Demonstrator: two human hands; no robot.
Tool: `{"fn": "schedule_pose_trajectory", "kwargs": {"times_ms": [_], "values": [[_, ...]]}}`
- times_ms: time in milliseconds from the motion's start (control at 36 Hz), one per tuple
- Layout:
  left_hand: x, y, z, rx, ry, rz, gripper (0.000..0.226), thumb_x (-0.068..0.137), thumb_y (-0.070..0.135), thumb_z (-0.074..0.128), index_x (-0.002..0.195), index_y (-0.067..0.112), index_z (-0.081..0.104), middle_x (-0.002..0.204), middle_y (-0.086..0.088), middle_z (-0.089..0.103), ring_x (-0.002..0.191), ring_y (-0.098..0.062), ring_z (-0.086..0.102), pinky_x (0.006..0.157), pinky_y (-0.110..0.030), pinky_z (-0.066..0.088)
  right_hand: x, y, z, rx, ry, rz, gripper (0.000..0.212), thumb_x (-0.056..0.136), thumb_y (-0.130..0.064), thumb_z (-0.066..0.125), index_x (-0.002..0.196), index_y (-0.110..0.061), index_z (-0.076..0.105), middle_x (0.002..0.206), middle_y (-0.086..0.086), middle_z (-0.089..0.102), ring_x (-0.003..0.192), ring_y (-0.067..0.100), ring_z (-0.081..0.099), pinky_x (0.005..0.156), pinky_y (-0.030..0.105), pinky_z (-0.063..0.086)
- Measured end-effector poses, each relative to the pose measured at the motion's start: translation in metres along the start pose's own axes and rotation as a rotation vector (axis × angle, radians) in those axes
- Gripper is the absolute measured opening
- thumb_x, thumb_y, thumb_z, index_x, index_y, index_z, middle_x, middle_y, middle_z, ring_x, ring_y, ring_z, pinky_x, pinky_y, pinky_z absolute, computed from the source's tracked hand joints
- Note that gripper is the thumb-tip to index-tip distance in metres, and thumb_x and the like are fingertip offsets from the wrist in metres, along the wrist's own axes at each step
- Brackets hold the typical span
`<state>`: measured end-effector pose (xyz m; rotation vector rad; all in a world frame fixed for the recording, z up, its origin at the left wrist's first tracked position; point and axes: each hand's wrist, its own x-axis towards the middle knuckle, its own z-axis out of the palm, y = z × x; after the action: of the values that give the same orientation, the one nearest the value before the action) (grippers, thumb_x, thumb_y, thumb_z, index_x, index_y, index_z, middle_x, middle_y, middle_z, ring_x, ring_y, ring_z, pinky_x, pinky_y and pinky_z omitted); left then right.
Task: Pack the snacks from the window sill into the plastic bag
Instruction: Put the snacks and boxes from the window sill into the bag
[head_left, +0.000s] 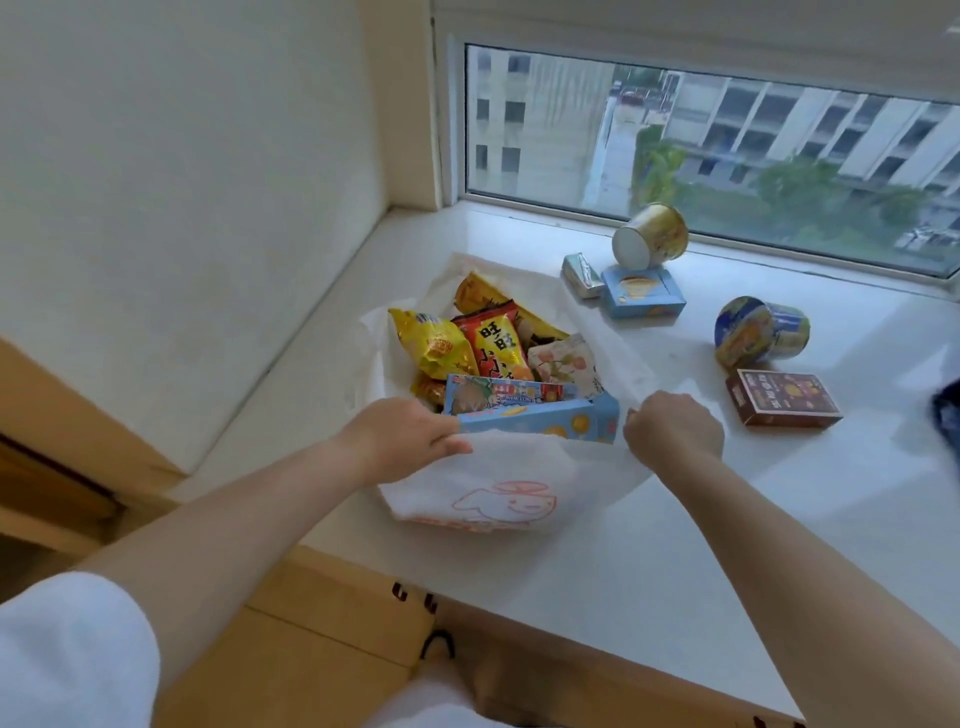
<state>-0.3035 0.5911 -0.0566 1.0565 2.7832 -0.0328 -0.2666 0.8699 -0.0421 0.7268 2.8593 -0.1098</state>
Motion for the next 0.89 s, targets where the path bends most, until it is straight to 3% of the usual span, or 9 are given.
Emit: {"fn": "schedule_pose_trajectory", "kwargs": {"times_ms": [139, 222, 361, 444, 556, 667, 750, 833, 889], "values": [[0.013, -0.013, 0.005, -0.166, -0.032, -0.122, 0.044, 0.097, 0.052, 0.027, 0.086, 0.019, 0.054, 0.077, 0.001, 0.054, 0.072, -0.020, 0.051, 0.057, -0.032, 0.033, 0.012, -0.027, -0.002, -0.124, -0.012, -0.055, 0.017, 0.089, -0.021, 0.051, 0.099, -0.013, 0.062, 0.096, 0.006, 0.062, 0.088, 0.025, 0.060, 0.062, 0.026, 0.038], [0.033, -0.034, 0.002, -0.220, 0.182, -0.252, 0.035, 0.100, 0.042, 0.034, 0.083, 0.019, 0.055, 0.078, 0.001, 0.057, 0.076, -0.024, 0.057, 0.059, -0.030, 0.034, 0.029, -0.048, -0.007, -0.169, 0.020, -0.072, 0.012, 0.090, -0.019, 0.048, 0.089, -0.014, 0.059, 0.072, 0.001, 0.048, 0.075, 0.023, 0.052, 0.058, 0.025, 0.036], [0.076, -0.088, -0.001, -0.364, 0.431, -0.570, 0.019, 0.093, 0.024, 0.046, 0.103, 0.019, 0.062, 0.108, -0.003, 0.058, 0.097, -0.026, 0.056, 0.074, -0.033, 0.043, 0.061, -0.083, -0.008, -0.130, 0.088, -0.092, 0.020, 0.092, -0.029, 0.050, 0.103, -0.014, 0.056, 0.085, 0.003, 0.056, 0.079, 0.024, 0.056, 0.058, 0.026, 0.036], [0.097, -0.120, 0.003, -0.415, 0.362, -0.707, 0.029, 0.091, 0.023, 0.047, 0.118, 0.021, 0.057, 0.123, -0.005, 0.051, 0.114, -0.025, 0.048, 0.087, -0.037, 0.044, 0.077, -0.099, 0.001, -0.042, 0.155, -0.101, 0.031, 0.094, -0.037, 0.044, 0.111, -0.012, 0.048, 0.105, 0.007, 0.060, 0.092, 0.028, 0.061, 0.062, 0.029, 0.037], [0.112, -0.144, 0.014, -0.419, 0.068, -0.858, 0.045, 0.092, 0.026, 0.043, 0.136, 0.017, 0.044, 0.139, -0.009, 0.040, 0.127, -0.028, 0.042, 0.097, -0.038, 0.039, 0.091, -0.113, 0.016, 0.022, 0.130, -0.065, 0.041, 0.093, -0.039, 0.045, 0.121, -0.009, 0.042, 0.118, 0.009, 0.048, 0.107, 0.029, 0.051, 0.072, 0.034, 0.040], [0.116, -0.153, 0.029, -0.516, -0.095, -0.916, 0.035, 0.090, 0.025, 0.042, 0.116, 0.010, 0.060, 0.123, -0.013, 0.058, 0.109, -0.032, 0.056, 0.078, -0.029, 0.041, 0.102, -0.115, 0.025, -0.034, 0.147, -0.002, 0.047, 0.092, -0.039, 0.046, 0.126, -0.007, 0.040, 0.122, 0.010, 0.043, 0.112, 0.028, 0.045, 0.082, 0.036, 0.043], [0.114, -0.156, 0.036, -0.554, -0.099, -0.928, 0.034, 0.093, 0.020, 0.040, 0.115, 0.008, 0.063, 0.125, -0.015, 0.059, 0.114, -0.033, 0.055, 0.083, -0.029, 0.042, 0.110, -0.113, 0.030, -0.106, 0.105, 0.057, 0.038, 0.092, -0.030, 0.046, 0.122, -0.008, 0.047, 0.122, 0.010, 0.042, 0.112, 0.027, 0.044, 0.085, 0.035, 0.042], [0.118, -0.157, 0.027, -0.641, 0.085, -0.948, 0.037, 0.097, 0.009, 0.031, 0.121, 0.002, 0.058, 0.130, -0.019, 0.053, 0.120, -0.036, 0.050, 0.097, -0.037, 0.043, 0.119, -0.112, 0.029, 0.092, 0.091, 0.130, 0.027, 0.093, -0.017, 0.039, 0.112, -0.008, 0.057, 0.116, 0.012, 0.054, 0.105, 0.030, 0.051, 0.080, 0.036, 0.040], [0.120, -0.159, 0.007, -0.717, 0.294, -0.963, 0.037, 0.100, 0.014, 0.028, 0.114, -0.003, 0.057, 0.123, -0.024, 0.055, 0.115, -0.038, 0.051, 0.091, -0.036, 0.041, 0.126, -0.107, 0.015, 0.359, 0.130, 0.223, 0.028, 0.096, -0.013, 0.033, 0.103, -0.005, 0.059, 0.109, 0.017, 0.060, 0.095, 0.032, 0.055, 0.073, 0.033, 0.037]]}}
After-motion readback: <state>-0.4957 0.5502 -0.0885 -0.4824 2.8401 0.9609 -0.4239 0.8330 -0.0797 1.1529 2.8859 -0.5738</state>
